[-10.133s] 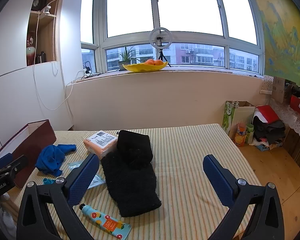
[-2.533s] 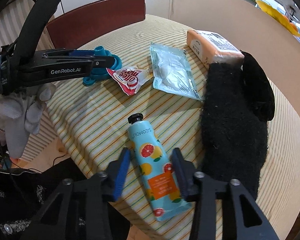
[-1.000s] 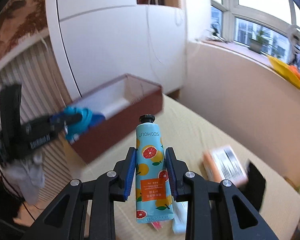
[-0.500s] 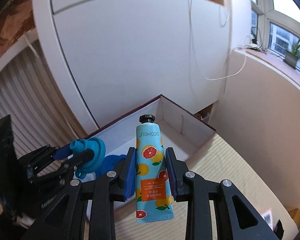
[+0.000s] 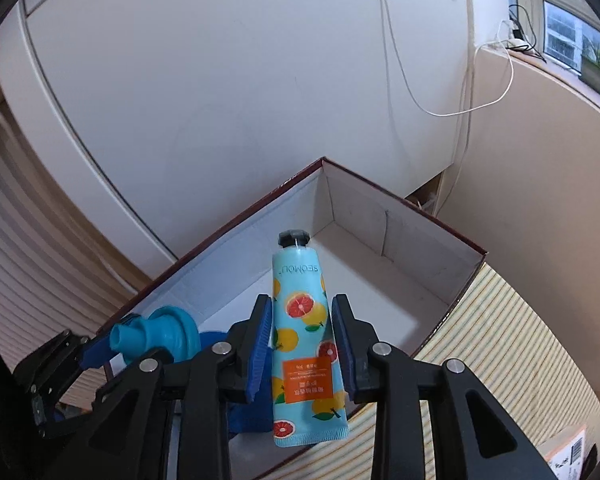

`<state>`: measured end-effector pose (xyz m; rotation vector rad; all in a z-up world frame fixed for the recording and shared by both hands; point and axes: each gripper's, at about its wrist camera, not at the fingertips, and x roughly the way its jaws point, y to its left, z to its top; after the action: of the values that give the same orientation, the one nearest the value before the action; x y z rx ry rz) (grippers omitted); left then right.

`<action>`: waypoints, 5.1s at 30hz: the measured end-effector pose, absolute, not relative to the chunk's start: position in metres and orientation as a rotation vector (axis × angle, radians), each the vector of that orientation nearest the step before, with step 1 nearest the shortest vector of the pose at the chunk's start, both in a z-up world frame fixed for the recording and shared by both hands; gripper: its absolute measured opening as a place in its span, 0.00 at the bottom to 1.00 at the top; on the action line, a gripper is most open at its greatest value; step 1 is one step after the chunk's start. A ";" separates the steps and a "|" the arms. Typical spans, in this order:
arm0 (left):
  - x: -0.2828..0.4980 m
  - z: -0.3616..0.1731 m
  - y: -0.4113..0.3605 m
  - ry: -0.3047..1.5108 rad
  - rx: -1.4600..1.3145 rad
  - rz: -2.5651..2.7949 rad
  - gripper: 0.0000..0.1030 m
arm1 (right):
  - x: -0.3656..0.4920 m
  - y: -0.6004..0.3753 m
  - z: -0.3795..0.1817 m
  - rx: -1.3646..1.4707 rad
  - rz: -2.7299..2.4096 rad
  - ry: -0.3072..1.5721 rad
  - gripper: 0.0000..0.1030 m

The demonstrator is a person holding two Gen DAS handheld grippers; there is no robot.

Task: Organize soft objects
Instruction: 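Drop the teal funnel into the box with the left tool while the right tool drops the hand cream, then move the left tool back to the table and grasp the black fuzzy cloth, then carry the black cloth with the left tool into the box and release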

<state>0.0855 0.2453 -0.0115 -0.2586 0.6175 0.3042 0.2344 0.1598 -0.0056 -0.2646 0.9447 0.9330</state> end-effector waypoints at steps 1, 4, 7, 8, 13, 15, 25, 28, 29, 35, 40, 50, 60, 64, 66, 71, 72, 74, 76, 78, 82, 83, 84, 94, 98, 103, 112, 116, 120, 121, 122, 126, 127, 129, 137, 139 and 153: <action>0.085 -0.011 0.245 0.624 -0.256 0.300 0.61 | 0.234 0.157 -0.004 -0.256 0.931 0.943 0.48; 0.077 -0.009 0.242 0.599 -0.248 0.311 0.76 | 0.232 0.148 0.008 -0.215 0.920 0.903 0.69; 0.073 -0.008 0.240 0.595 -0.249 0.303 0.76 | 0.230 0.142 0.017 -0.221 0.915 0.882 0.69; 0.071 -0.007 0.239 0.593 -0.252 0.300 0.76 | 0.229 0.138 0.020 -0.220 0.912 0.876 0.69; 0.066 -0.003 0.230 0.588 -0.254 0.279 0.76 | 0.221 0.120 0.029 -0.232 0.898 0.858 0.70; 0.062 0.000 0.224 0.583 -0.249 0.268 0.76 | 0.217 0.108 0.034 -0.236 0.893 0.853 0.70; 0.050 0.009 0.189 0.570 -0.240 0.195 0.76 | 0.202 0.027 0.048 -0.219 0.836 0.840 0.70; 0.049 0.010 0.175 0.575 -0.231 0.171 0.76 | 0.198 -0.008 0.048 -0.198 0.811 0.844 0.70; 0.049 0.010 0.171 0.576 -0.230 0.164 0.76 | 0.196 -0.022 0.048 -0.189 0.799 0.846 0.70; 0.052 0.007 0.136 0.600 -0.228 0.084 0.76 | 0.184 -0.115 0.040 -0.141 0.677 0.859 0.70; 0.055 0.004 0.094 0.630 -0.233 -0.017 0.76 | 0.184 -0.191 0.026 -0.062 0.575 0.893 0.71; 0.067 -0.040 -0.023 0.817 -0.258 -0.290 0.76 | 0.183 -0.290 -0.039 0.107 0.501 1.048 0.71; 0.091 -0.054 -0.089 0.892 -0.169 -0.366 0.76 | 0.185 -0.327 -0.075 0.222 0.527 1.099 0.71; 0.120 -0.043 -0.104 0.896 -0.120 -0.390 0.76 | 0.199 -0.337 -0.079 0.307 0.541 1.102 0.71; 0.136 -0.037 -0.111 0.899 -0.101 -0.405 0.76 | 0.212 -0.340 -0.084 0.363 0.544 1.109 0.71; 0.174 -0.030 -0.128 0.917 -0.050 -0.422 0.76 | 0.243 -0.349 -0.104 0.526 0.543 1.150 0.71; 0.180 -0.031 -0.132 0.927 -0.042 -0.429 0.76 | 0.249 -0.349 -0.108 0.556 0.546 1.157 0.71; 0.191 -0.035 -0.138 0.954 -0.026 -0.438 0.76 | 0.259 -0.348 -0.115 0.589 0.553 1.167 0.71; 0.198 -0.040 -0.145 0.972 -0.003 -0.447 0.76 | 0.266 -0.344 -0.119 0.595 0.555 1.176 0.71; 0.203 -0.046 -0.149 0.989 0.014 -0.441 0.76 | 0.271 -0.340 -0.122 0.600 0.561 1.184 0.71; 0.213 -0.057 -0.155 1.030 0.019 -0.450 0.76 | 0.277 -0.333 -0.126 0.589 0.571 1.198 0.71; 0.215 -0.058 -0.157 1.035 0.017 -0.454 0.76 | 0.279 -0.330 -0.127 0.580 0.570 1.203 0.71; 0.216 -0.060 -0.157 1.042 0.014 -0.457 0.75 | 0.280 -0.328 -0.128 0.570 0.570 1.207 0.71; 0.218 -0.064 -0.158 1.053 0.006 -0.482 0.49 | 0.279 -0.311 -0.124 0.520 0.612 1.229 0.55; 0.211 -0.058 -0.159 1.027 0.012 -0.487 0.48 | 0.274 -0.306 -0.114 0.505 0.617 1.211 0.50; 0.197 -0.039 -0.151 0.982 -0.023 -0.505 0.47 | 0.261 -0.305 -0.092 0.470 0.613 1.166 0.47; 0.152 0.005 -0.124 0.854 -0.047 -0.506 0.47 | 0.228 -0.286 -0.034 0.366 0.615 1.061 0.46; 0.132 0.023 -0.094 0.799 -0.065 -0.484 0.47 | 0.214 -0.260 -0.008 0.306 0.648 1.022 0.46; 0.118 0.034 -0.060 0.761 -0.083 -0.448 0.47 | 0.204 -0.226 0.011 0.252 0.693 0.999 0.46; 0.114 0.036 -0.051 0.750 -0.089 -0.434 0.47 | 0.202 -0.216 0.016 0.238 0.707 0.993 0.46; 0.110 0.039 -0.041 0.738 -0.093 -0.420 0.47 | 0.200 -0.203 0.021 0.223 0.722 0.986 0.46; 0.096 0.049 0.002 0.684 -0.112 -0.342 0.47 | 0.191 -0.156 0.038 0.169 0.797 0.957 0.46; 0.092 0.051 0.015 0.671 -0.119 -0.320 0.47 | 0.189 -0.145 0.041 0.159 0.814 0.952 0.46; 0.085 0.056 0.036 0.652 -0.131 -0.278 0.47 | 0.186 -0.117 0.048 0.135 0.857 0.939 0.46; 0.071 0.064 0.122 0.605 -0.186 -0.116 0.47 | 0.179 -0.016 0.063 0.049 0.999 0.913 0.46; 0.067 0.065 0.143 0.599 -0.194 -0.079 0.47 | 0.178 0.005 0.064 0.028 1.027 0.910 0.46; 0.105 0.046 0.215 0.635 -0.268 0.061 0.47 | 0.209 0.110 0.048 -0.055 1.106 0.945 0.46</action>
<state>0.1052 0.2153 0.0457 -0.2679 0.6347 0.0615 0.2088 0.1105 0.0483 -0.0545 0.9451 1.1060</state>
